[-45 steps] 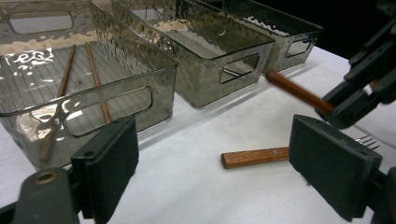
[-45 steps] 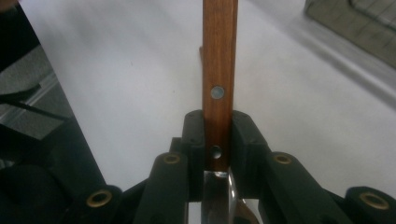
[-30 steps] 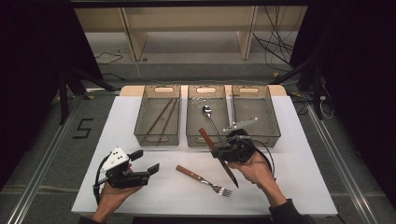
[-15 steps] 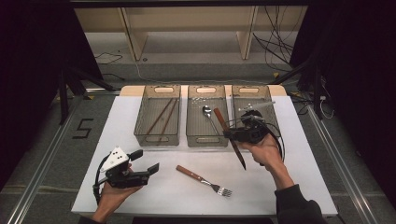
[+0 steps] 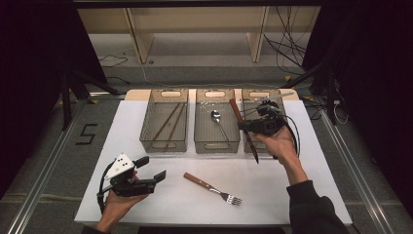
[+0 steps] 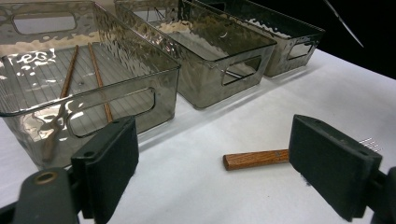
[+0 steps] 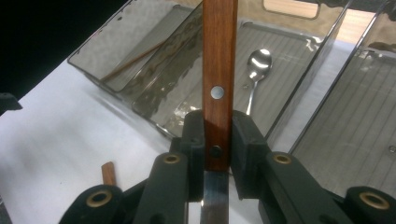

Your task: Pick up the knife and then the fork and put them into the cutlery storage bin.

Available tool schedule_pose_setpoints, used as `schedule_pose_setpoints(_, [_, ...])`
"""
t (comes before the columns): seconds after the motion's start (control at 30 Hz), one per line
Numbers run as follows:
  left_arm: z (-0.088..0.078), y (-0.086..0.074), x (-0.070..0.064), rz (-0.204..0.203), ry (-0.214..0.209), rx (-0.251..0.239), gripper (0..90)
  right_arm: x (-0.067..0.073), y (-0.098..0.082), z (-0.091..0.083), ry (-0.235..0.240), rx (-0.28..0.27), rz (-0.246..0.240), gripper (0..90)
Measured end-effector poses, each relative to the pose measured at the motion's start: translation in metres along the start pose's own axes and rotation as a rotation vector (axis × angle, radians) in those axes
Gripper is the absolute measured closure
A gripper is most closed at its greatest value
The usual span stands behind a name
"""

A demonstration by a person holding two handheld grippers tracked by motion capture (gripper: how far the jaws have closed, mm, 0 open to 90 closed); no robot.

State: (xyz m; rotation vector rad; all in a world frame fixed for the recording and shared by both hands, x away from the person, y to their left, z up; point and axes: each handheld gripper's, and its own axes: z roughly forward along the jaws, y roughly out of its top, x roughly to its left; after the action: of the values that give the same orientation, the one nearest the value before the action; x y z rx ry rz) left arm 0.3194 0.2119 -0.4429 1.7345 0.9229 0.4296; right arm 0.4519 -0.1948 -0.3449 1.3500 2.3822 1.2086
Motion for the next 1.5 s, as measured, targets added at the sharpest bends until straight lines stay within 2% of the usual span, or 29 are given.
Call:
schedule_pose_setpoints(0.33, [0.0, 0.0, 0.0, 0.0, 0.001, 0.0, 15.9, -0.015, 0.014, 0.0, -0.031, -0.017, 0.031, 77.7])
schedule_pose_setpoints(0.93, [0.0, 0.0, 0.0, 0.001, 0.0, 0.0, 15.9, -0.053, 0.034, 0.007, -0.117, -0.053, 0.153, 77.7])
schedule_pose_setpoints(1.5, [0.0, 0.0, 0.0, -0.001, -0.003, -0.003, 15.8, -0.084, 0.035, 0.024, -0.211, -0.071, 0.246, 77.6])
